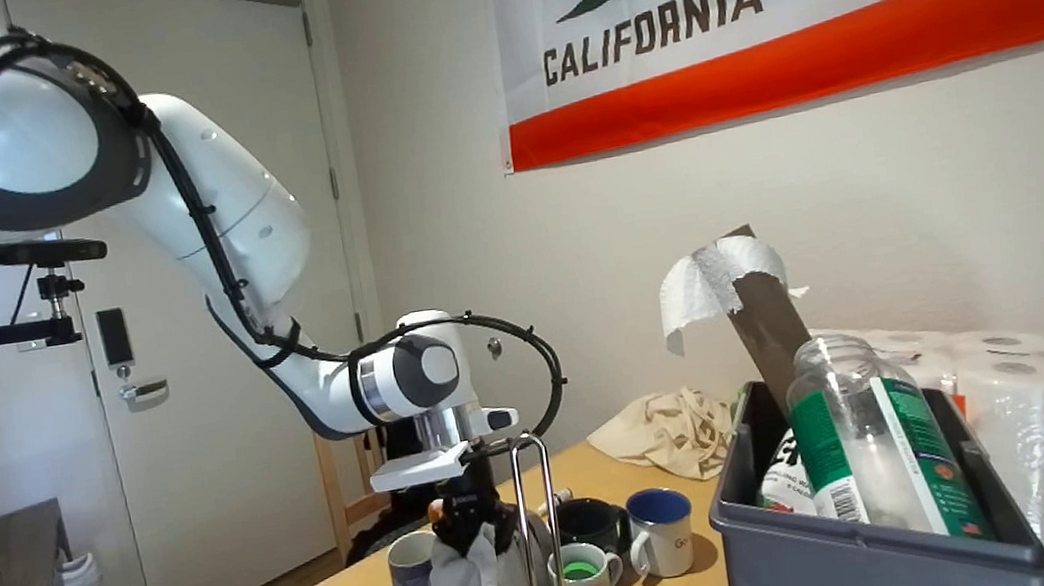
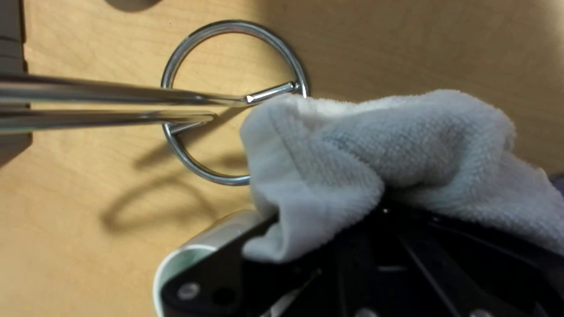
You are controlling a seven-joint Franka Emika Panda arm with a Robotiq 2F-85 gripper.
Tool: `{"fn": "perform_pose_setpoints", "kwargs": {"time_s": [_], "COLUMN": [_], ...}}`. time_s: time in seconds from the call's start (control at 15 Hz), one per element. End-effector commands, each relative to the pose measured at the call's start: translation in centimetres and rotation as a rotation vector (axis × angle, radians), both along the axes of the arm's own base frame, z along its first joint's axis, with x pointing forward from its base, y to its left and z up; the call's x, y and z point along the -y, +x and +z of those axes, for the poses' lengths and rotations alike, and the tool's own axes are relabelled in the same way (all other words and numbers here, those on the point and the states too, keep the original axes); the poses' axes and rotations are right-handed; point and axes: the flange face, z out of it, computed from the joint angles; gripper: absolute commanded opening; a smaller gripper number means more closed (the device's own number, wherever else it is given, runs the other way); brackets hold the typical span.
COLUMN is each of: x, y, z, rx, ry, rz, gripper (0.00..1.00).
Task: Use the towel to wipe in the white mug
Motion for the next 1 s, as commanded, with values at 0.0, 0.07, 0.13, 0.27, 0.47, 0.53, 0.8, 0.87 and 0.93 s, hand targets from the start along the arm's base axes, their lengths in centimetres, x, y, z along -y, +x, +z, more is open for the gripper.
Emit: {"fn": "perform_pose_setpoints", "kwargs": {"time_s": [0.0,0.07,0.13,0.27,0.47,0.53,0.8,0.87,0.93], "x": [0.1,0.2,0.2,0.4,0.7,0.8,1.0,1.0,0.9], "y": [-0.1,-0.1,0.0,0.3,1.0,1.3,2.5,2.8,3.1], "z": [-0.3,-0.2,0.1,0.9,2.0,2.4,4.2,4.6,5.1], "rx": [0.001,-0.002,-0.007,-0.006,0.003,0.009,0.011,0.009,0.009], "ry": [0.011,0.021,0.031,0.041,0.053,0.062,0.095,0.106,0.128], "rz": [-0.010,-0.011,-0.010,-0.011,0.001,0.002,0.030,0.039,0.049], "gripper": [0.01,0.01,0.01,0.01,0.01,0.01,0.01,0.01,0.01]}}
